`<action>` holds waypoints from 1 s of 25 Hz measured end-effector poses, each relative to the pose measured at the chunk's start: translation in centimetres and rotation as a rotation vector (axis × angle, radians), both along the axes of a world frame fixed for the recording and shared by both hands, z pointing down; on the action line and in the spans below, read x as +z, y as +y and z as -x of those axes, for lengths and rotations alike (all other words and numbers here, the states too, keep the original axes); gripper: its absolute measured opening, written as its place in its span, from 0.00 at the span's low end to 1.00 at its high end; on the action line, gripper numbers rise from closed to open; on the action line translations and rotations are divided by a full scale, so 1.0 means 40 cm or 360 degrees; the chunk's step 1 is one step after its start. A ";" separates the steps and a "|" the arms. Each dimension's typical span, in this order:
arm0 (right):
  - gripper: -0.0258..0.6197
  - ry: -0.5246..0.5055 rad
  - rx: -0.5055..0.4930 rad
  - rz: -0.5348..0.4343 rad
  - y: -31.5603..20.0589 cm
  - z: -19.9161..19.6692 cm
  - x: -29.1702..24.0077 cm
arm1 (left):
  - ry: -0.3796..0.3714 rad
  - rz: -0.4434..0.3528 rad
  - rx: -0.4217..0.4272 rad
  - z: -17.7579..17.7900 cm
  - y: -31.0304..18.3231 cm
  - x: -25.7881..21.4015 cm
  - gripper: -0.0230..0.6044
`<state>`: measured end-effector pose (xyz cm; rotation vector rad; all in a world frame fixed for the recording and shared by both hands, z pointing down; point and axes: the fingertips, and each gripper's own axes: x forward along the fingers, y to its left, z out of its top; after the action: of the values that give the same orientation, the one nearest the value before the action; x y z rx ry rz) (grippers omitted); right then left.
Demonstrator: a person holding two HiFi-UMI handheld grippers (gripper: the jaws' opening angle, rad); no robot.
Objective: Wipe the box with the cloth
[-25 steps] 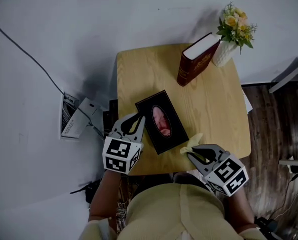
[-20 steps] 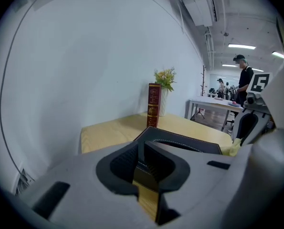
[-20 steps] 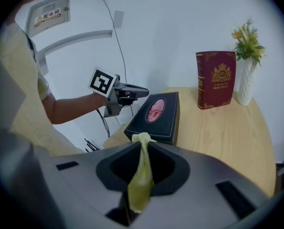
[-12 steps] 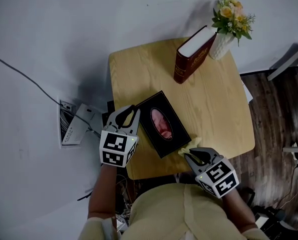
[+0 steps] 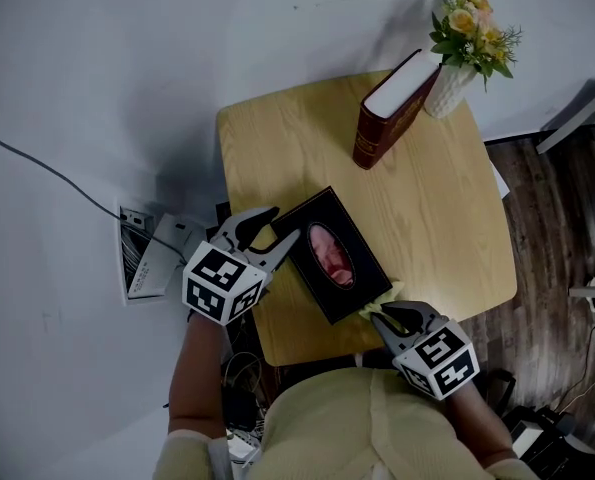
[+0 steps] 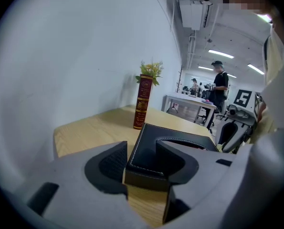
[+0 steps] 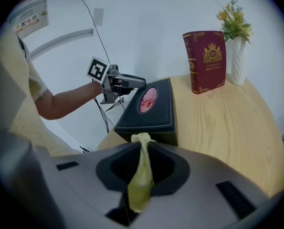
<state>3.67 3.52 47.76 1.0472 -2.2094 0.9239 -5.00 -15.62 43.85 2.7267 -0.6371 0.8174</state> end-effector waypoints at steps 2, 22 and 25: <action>0.13 0.0008 0.0014 0.0003 -0.003 -0.002 0.002 | -0.0011 0.0011 0.0067 -0.011 0.000 -0.002 0.34; 0.13 0.0103 -0.0011 -0.0017 -0.029 -0.012 0.010 | -0.0072 0.0212 0.0226 -0.042 0.003 0.029 0.36; 0.13 0.0115 -0.0039 -0.0016 -0.031 -0.011 0.011 | -0.0050 0.0179 0.0191 -0.039 0.000 0.027 0.36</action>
<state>4.10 2.30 48.18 1.0399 -2.1651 0.8518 -3.46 -15.60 44.92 2.6753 -0.4230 0.8966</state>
